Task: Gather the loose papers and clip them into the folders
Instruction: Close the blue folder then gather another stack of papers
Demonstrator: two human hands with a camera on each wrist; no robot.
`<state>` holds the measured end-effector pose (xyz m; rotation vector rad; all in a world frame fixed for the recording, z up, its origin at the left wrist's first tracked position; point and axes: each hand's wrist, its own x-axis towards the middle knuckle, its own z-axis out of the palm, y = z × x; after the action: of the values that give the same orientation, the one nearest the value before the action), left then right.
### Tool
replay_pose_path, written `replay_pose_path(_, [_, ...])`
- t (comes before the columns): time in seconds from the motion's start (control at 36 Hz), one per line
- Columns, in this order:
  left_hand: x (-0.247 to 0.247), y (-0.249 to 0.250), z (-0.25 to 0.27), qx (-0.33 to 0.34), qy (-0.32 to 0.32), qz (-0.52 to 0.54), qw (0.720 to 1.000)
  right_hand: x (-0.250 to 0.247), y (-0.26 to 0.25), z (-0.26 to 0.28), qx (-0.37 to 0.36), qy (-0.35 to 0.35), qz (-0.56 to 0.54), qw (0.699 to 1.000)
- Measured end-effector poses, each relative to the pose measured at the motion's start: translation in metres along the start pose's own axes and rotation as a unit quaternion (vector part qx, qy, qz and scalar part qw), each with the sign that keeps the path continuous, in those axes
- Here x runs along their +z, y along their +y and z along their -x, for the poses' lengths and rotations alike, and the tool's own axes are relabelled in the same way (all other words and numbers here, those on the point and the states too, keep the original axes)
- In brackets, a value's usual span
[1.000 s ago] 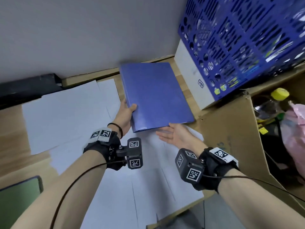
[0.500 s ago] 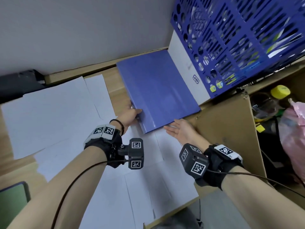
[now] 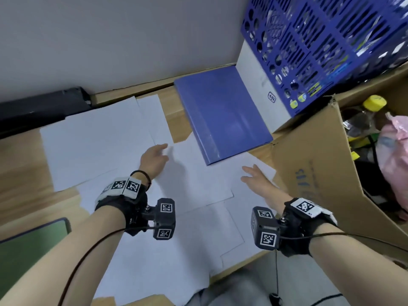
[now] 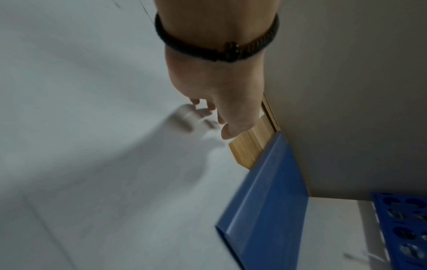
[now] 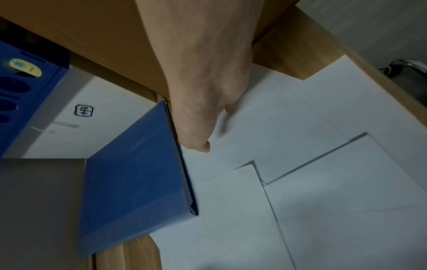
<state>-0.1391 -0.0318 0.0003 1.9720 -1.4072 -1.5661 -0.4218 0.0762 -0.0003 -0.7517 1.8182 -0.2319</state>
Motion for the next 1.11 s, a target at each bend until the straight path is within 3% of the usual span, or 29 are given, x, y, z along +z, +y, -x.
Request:
replay_pose_path(0.33, [-0.039,-0.07,0.051,0.012,-0.129,-0.182,0.975,0.065,0.019,0.038,0.003,-0.048,0.122,0.991])
replay_pose_path(0.67, [-0.048,-0.111,0.079,0.018,-0.136,-0.224,0.965,0.099,0.036,0.061,0.004,-0.051,0.142,0.989])
replay_pose_path(0.78, [-0.042,-0.111,0.08,0.011,-0.107,-0.241,0.965,0.098,0.038,0.064,-0.011,-0.03,0.153,0.988])
replay_pose_path(0.94, [-0.048,-0.109,0.063,0.01,-0.004,-0.254,0.967,0.081,0.039,0.06,-0.037,0.112,0.01,0.993])
replay_pose_path(1.11, [-0.04,-0.106,0.05,0.03,0.031,-0.253,0.967,0.066,0.036,0.045,-0.022,0.131,0.002,0.991])
